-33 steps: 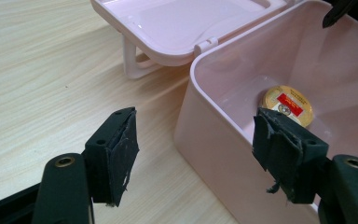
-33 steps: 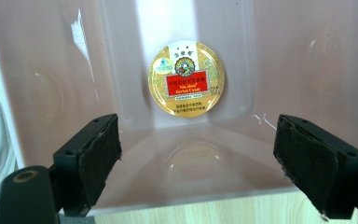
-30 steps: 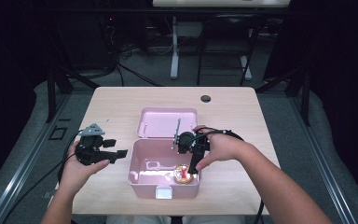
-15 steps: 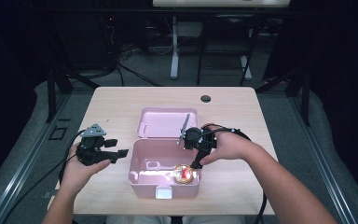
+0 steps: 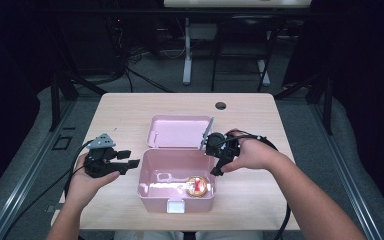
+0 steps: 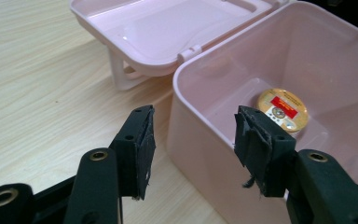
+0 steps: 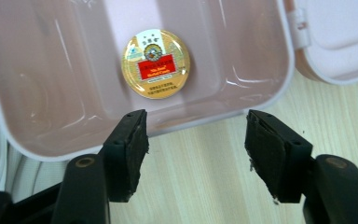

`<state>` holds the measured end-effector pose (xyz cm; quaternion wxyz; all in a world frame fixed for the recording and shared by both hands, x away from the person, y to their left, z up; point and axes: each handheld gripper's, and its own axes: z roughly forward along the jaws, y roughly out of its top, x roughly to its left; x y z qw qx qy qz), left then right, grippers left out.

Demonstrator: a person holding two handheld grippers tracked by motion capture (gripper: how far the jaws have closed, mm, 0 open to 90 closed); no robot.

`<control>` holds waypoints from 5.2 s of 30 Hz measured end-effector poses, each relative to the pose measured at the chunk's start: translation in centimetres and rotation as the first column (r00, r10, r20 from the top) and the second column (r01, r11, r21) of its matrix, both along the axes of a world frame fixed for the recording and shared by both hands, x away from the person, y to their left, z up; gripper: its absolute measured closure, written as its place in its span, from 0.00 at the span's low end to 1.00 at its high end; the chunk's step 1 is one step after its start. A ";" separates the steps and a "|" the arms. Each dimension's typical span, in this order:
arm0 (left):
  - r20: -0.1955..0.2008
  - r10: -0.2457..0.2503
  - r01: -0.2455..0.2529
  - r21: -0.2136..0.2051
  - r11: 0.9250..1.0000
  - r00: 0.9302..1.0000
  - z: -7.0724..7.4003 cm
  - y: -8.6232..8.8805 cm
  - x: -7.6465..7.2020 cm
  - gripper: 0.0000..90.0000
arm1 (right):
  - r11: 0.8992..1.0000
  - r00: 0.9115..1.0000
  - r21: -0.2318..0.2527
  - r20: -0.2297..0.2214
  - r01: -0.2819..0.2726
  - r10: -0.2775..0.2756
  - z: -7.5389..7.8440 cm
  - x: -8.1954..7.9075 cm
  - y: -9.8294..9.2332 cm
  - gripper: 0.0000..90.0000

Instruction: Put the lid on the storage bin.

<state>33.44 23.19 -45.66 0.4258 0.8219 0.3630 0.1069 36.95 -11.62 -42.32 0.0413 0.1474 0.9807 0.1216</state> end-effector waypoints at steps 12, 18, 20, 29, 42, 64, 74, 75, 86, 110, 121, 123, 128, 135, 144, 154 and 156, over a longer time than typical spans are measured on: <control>-0.005 -0.021 0.022 0.034 0.999 1.000 -0.2 -0.8 -0.2 0.56 | 0.993 0.994 0.045 0.029 0.106 -0.107 -0.4 0.5 -1.8 0.47; -0.028 -0.019 0.020 0.025 1.000 0.999 -0.4 -1.0 -0.2 0.63 | 0.982 0.984 0.093 0.048 0.165 -0.170 -0.4 1.0 -2.6 0.52; -0.028 -0.016 0.017 0.022 1.000 0.999 -0.4 -1.1 -0.2 0.64 | 0.975 0.979 0.116 0.050 0.190 -0.197 -0.4 1.2 -2.8 0.54; -0.038 -0.012 0.013 0.025 1.000 0.999 -0.4 -1.2 -0.3 0.71 | 0.938 0.952 0.180 0.034 0.295 -0.305 -0.9 2.2 -3.8 0.56; -0.044 -0.017 0.017 0.020 1.000 0.999 -0.5 -1.2 -0.2 0.75 | 0.875 0.907 0.267 0.013 0.403 -0.422 -1.5 3.8 -4.4 0.57; -0.048 -0.028 0.029 0.018 0.999 0.998 -0.5 -1.6 -0.3 0.84 | 0.757 0.811 0.379 0.026 0.533 -0.584 -1.9 6.2 -4.0 0.59; -0.050 -0.037 0.038 0.029 0.999 0.998 -0.6 -1.9 -0.4 0.87 | 0.738 0.794 0.398 0.038 0.545 -0.606 -2.4 7.0 -3.6 0.59; -0.051 -0.035 0.037 0.028 0.999 0.998 -0.6 -1.9 -0.4 0.87 | 0.735 0.791 0.397 0.036 0.550 -0.611 -2.5 7.1 -3.6 0.59; -0.044 -0.036 0.037 0.034 0.999 0.998 -0.6 -2.0 -0.5 0.88 | 0.692 0.757 0.433 0.031 0.578 -0.652 -3.3 8.4 -2.4 0.59; -0.047 -0.039 0.040 0.029 0.999 0.998 -0.6 -1.9 -0.4 0.88 | 0.569 0.643 0.457 -0.008 0.683 -0.766 -5.1 10.8 -2.0 0.62; -0.047 -0.038 0.039 0.024 0.999 0.998 -0.7 -1.9 -0.4 0.88 | 0.539 0.612 0.455 -0.016 0.709 -0.791 -5.8 11.8 -1.6 0.64; -0.048 -0.039 0.040 0.022 0.999 0.998 -0.7 -1.8 -0.4 0.88 | 0.534 0.606 0.453 -0.017 0.713 -0.795 -5.9 11.9 -1.6 0.66; -0.047 -0.037 0.039 0.024 0.999 0.998 -0.7 -1.9 -0.4 0.88 | 0.524 0.598 0.455 -0.024 0.720 -0.801 -6.0 12.1 -1.7 0.69; -0.047 -0.036 0.037 0.025 0.999 0.998 -0.6 -1.9 -0.4 0.88 | 0.501 0.586 0.455 -0.058 0.736 -0.808 -6.2 12.4 -1.7 0.73; -0.047 -0.037 0.038 0.025 0.999 0.998 -0.7 -1.9 -0.4 0.88 | 0.491 0.580 0.451 -0.074 0.745 -0.811 -6.2 12.6 -1.4 0.81; -0.046 -0.036 0.037 0.024 0.999 0.998 -0.7 -1.9 -0.4 0.88 | 0.472 0.561 0.445 -0.086 0.761 -0.823 -6.2 12.6 -1.2 0.84; -0.047 -0.035 0.036 0.023 0.999 0.998 -0.7 -1.9 -0.4 0.88 | 0.467 0.557 0.447 -0.090 0.763 -0.825 -6.1 12.6 -1.2 0.85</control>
